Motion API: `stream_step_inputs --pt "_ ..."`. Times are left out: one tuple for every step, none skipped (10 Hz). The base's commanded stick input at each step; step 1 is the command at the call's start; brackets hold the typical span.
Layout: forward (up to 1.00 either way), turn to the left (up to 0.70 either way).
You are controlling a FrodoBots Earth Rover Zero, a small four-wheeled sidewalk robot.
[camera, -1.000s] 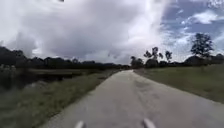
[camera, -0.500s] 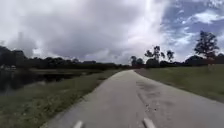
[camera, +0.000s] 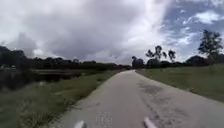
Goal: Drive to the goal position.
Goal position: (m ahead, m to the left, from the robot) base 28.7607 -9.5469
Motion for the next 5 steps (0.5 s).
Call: stream_step_inputs --pt "0.70 0.00" --pt "0.70 0.00" --pt "0.70 0.00" --pt "0.70 0.00" --pt "0.70 0.00"
